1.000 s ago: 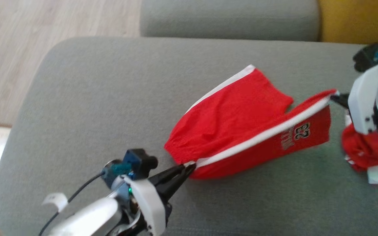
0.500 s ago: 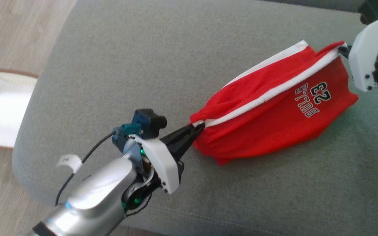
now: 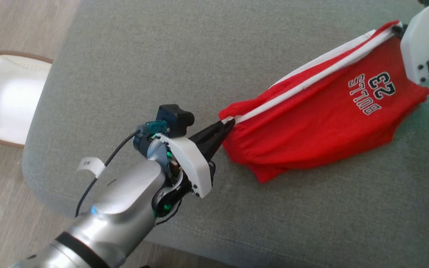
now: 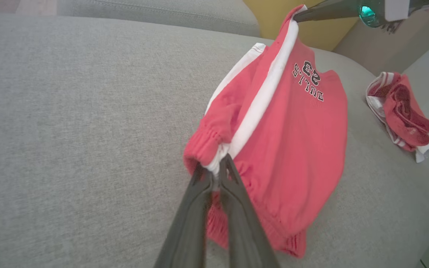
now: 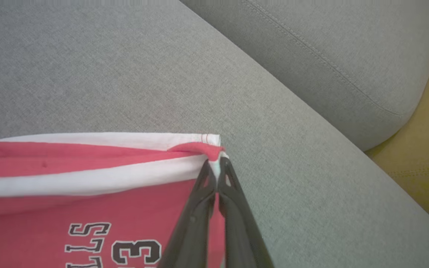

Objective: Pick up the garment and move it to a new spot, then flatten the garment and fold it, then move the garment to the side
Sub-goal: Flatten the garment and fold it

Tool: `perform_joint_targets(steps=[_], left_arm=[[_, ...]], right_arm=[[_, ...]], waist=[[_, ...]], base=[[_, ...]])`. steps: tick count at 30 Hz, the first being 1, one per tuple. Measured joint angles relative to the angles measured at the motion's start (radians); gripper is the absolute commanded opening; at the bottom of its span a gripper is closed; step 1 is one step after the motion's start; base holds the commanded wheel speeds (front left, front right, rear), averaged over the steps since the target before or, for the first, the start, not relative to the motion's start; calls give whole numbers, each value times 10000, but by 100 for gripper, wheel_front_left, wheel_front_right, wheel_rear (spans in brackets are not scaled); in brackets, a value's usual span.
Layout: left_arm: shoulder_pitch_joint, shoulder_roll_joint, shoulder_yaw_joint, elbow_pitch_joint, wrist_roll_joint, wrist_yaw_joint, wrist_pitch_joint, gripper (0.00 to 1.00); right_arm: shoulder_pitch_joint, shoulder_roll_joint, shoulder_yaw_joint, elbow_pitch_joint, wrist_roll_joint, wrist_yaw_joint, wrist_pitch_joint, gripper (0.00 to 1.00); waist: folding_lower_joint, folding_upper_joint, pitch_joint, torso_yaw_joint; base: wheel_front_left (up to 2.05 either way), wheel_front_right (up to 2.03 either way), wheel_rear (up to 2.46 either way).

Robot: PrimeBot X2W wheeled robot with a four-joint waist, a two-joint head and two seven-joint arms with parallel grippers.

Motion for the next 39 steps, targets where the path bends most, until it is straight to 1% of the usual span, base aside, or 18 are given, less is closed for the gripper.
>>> perform_joint_targets(steps=[6,7,8,9,12,13,15,19,23,26,29,33,36,39], left_arm=[[-207,-213,-56,516,-19,-81,-238,0],[-211,-244,-81,581,-19,-88,-286,0],[-214,-278,-107,673,-21,-88,-297,0],[-218,-313,-142,759,-36,-88,-318,0],[-318,-407,-305,1007,-90,-94,-405,94],[-385,-414,-326,1106,-86,-94,-470,100],[-465,-418,-332,1273,-73,-94,-558,100],[-474,-399,-242,1657,-73,-38,-872,100],[-391,-257,307,1680,-77,301,-1147,100],[-276,12,775,1503,-75,706,-1241,100],[27,230,1634,951,-29,1175,-1252,100],[755,301,3327,-295,437,1760,-1264,100],[1525,272,4529,-1170,869,2046,-1264,100],[2382,201,5455,-1868,1603,2222,-1267,100]], right_arm=[[-221,301,309,545,33,0,-487,0],[-221,337,355,617,94,0,-539,4],[-222,355,405,713,119,0,-587,71],[-225,355,485,790,119,0,-639,100],[-257,437,619,1099,119,0,-894,100],[-290,500,639,1202,119,0,-1009,100],[-407,633,648,1383,127,0,-1281,100],[-459,821,648,1687,268,0,-2334,100],[-355,991,667,1394,395,0,-3664,100],[-128,1116,593,1252,466,0,-4732,100],[335,1254,251,1262,639,0,-5816,100],[916,1542,-253,1402,709,0,-7099,100],[1411,1858,-717,1400,706,0,-7616,100],[1985,2059,-1233,1283,514,0,-7820,100]], waist=[[-1,0,205,146],[0,0,234,163],[0,0,261,180],[0,0,285,193],[0,0,331,202],[0,0,327,190],[0,0,286,139],[0,0,43,-105],[-1,0,-279,-399],[-1,0,-569,-664],[-1,0,-913,-926],[-1,0,-1374,-1304],[-1,0,-1736,-1574],[-1,0,-2084,-1832]], base=[[0,0,0],[0,0,0],[0,0,0],[0,0,0],[0,0,0],[0,0,0],[0,0,0],[0,0,0],[0,0,0],[0,0,0],[0,0,0],[0,0,0],[0,0,0],[0,0,0]])
